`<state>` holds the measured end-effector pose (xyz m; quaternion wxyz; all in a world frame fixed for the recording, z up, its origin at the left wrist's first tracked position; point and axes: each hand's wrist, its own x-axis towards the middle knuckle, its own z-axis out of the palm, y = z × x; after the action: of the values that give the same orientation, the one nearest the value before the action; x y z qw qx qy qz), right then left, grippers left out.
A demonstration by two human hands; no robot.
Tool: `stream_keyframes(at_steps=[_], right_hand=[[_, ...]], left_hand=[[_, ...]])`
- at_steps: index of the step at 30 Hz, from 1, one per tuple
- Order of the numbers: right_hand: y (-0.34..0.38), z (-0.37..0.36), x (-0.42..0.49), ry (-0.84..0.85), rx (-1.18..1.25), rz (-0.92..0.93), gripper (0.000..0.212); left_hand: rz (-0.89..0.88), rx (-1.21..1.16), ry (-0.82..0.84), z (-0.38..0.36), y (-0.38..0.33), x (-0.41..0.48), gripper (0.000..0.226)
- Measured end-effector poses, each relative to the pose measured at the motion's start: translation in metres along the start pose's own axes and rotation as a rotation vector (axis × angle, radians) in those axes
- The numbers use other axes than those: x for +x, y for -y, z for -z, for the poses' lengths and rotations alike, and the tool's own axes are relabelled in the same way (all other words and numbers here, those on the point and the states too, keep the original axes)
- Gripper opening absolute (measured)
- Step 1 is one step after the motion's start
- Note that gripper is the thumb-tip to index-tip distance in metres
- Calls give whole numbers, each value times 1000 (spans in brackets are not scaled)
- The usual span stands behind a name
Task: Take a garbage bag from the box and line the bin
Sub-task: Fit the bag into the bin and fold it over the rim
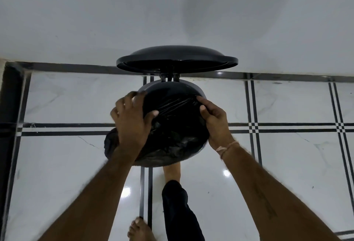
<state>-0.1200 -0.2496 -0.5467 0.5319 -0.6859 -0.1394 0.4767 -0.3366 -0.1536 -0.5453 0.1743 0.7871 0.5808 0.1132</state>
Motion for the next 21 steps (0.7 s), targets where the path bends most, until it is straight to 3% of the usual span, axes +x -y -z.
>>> stream_keyframes(at_steps=[2, 5, 8, 12, 15, 18, 21], right_hand=[[4, 3, 0, 51, 4, 0, 31], [5, 10, 3, 76, -15, 4, 29], [5, 14, 9, 45, -106, 54, 26], [-1, 8, 20, -27, -512, 169, 26], [0, 0, 28, -63, -644, 208, 30], [5, -4, 36, -64, -720, 229, 35], [9, -3, 43, -42, -791, 277, 39]], left_hand=[[-116, 59, 94, -11, -3, 14, 45], [-102, -26, 172, -17, -3, 24, 11], [44, -237, 186, -16, -1, 21, 21], [437, -598, 179, -10, -10, 20, 35], [681, -1013, 132, -9, -9, 27, 23], [680, -1346, 217, -6, 2, 36, 10], [580, -1330, 412, 7, 17, 41, 7]])
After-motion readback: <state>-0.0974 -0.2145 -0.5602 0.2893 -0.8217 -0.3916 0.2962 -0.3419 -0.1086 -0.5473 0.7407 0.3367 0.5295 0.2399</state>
